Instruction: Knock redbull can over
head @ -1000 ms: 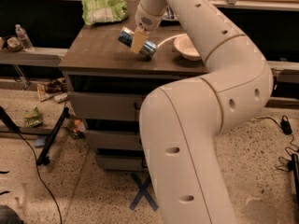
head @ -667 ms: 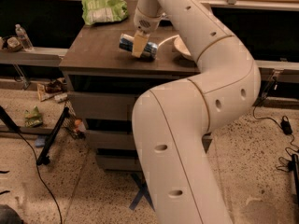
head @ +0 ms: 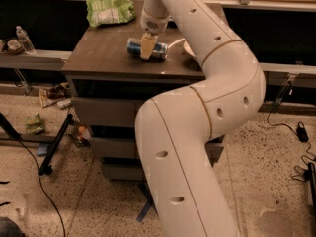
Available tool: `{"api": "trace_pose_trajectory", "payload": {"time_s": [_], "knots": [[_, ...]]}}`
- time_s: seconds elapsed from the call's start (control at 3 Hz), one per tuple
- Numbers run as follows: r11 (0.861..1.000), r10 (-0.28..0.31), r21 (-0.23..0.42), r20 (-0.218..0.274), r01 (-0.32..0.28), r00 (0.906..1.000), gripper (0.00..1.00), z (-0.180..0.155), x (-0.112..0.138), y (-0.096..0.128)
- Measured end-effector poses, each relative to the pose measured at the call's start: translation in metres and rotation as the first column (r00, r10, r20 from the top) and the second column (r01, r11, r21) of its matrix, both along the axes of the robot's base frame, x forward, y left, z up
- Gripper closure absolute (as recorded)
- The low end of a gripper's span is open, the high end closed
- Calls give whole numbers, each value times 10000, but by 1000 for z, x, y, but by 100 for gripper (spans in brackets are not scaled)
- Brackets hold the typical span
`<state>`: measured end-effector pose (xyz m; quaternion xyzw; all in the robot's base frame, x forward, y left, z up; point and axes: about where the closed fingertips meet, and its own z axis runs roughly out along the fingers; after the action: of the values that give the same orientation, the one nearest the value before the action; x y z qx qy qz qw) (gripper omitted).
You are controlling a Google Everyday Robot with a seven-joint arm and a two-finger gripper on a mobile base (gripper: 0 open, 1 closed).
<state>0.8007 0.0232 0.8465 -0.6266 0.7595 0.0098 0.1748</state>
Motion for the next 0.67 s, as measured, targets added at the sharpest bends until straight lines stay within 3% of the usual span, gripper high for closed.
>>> {"api": "trace_pose_trajectory", "payload": {"time_s": [0.33,0.67], "knots": [[10000,-18,-34,79,18,10000,0,2,2,-1],[9999,-115,83,336,112,9994,0,12,5,0]]}}
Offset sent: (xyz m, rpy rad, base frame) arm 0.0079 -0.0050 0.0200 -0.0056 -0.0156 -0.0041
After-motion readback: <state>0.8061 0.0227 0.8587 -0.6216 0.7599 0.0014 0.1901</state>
